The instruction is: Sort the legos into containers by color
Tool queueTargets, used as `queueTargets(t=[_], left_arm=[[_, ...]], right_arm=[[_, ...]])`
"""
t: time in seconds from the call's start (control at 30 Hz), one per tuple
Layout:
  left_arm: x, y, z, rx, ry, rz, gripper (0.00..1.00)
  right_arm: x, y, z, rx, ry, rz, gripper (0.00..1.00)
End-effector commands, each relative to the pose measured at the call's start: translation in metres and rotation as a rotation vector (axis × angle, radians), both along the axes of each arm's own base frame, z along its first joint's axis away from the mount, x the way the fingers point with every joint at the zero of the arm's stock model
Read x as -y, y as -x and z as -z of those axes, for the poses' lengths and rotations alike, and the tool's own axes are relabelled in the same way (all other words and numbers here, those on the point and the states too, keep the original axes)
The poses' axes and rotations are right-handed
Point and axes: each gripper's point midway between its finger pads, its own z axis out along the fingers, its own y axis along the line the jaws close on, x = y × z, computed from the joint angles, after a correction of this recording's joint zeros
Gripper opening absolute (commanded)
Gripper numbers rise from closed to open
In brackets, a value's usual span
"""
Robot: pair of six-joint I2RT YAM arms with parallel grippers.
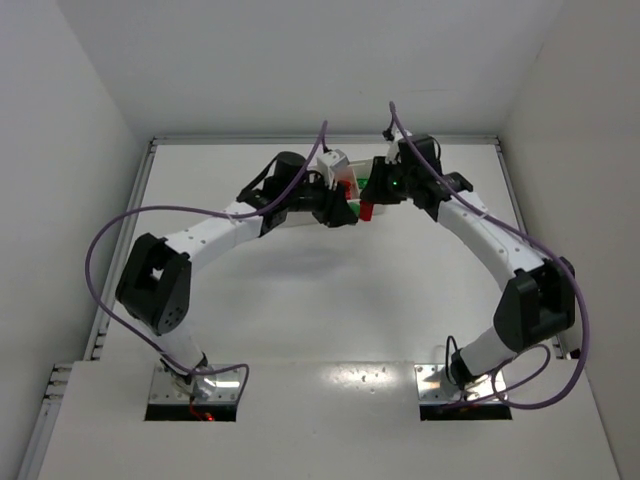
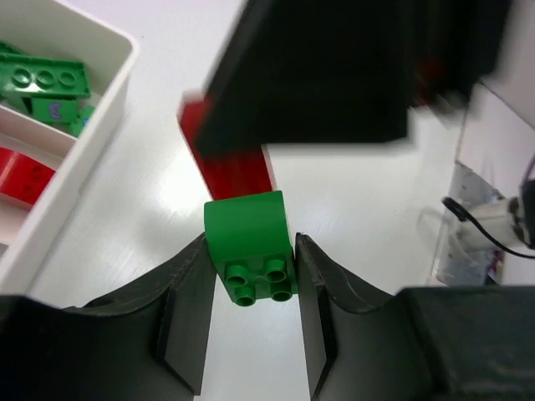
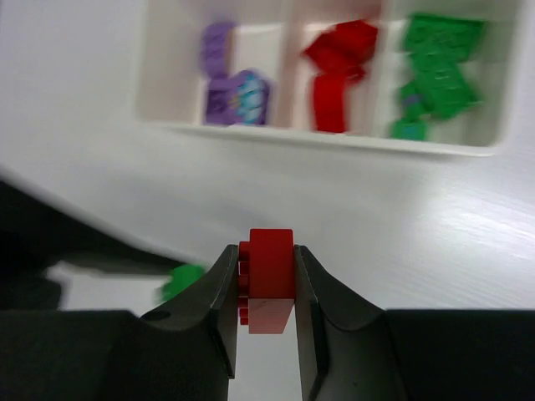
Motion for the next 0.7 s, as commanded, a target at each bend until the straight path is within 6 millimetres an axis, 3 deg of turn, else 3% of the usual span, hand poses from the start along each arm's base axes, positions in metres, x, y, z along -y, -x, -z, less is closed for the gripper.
queueTargets(t=[0.0, 0.13, 0.3, 0.5, 0.53, 0.57, 0.6, 0.67], left_arm=[[-0.005, 0.027, -0.048, 0.076, 0.075, 0.1, 0.0], [-0.007, 0.027, -0.049, 0.072, 0.081, 0.111, 0.0], [-0.006, 0.019, -0.052, 0.077, 0.08, 0.081, 0.0], [0.005, -0.034, -0.035, 0.109, 0.021, -0.033, 0.0], [0.008, -0.043, -0.033, 0.112, 0.017, -0.044, 0.0], [0.015, -0.053, -0.046, 0.141, 0.036, -0.045, 0.0], [0.022, -0.066, -0.028, 0.117, 0.016, -0.053, 0.0], [0.031, -0.08, -0.02, 0.107, 0.009, -0.053, 0.0]], right_arm=[[0.096, -0.034, 0.014, 0.099, 0.283, 0.279, 0.0], [0.122, -0.034, 0.019, 0.095, 0.339, 0.339, 0.0], [0.137, -0.034, 0.019, 0.099, 0.364, 0.362, 0.0], [0.138, -0.018, -0.013, 0.148, 0.31, 0.312, 0.0], [0.137, -0.013, -0.011, 0.14, 0.304, 0.3, 0.0], [0.136, -0.008, -0.009, 0.136, 0.298, 0.291, 0.0], [0.137, -0.002, -0.012, 0.135, 0.283, 0.283, 0.0], [0.139, 0.005, -0.005, 0.119, 0.279, 0.278, 0.0]])
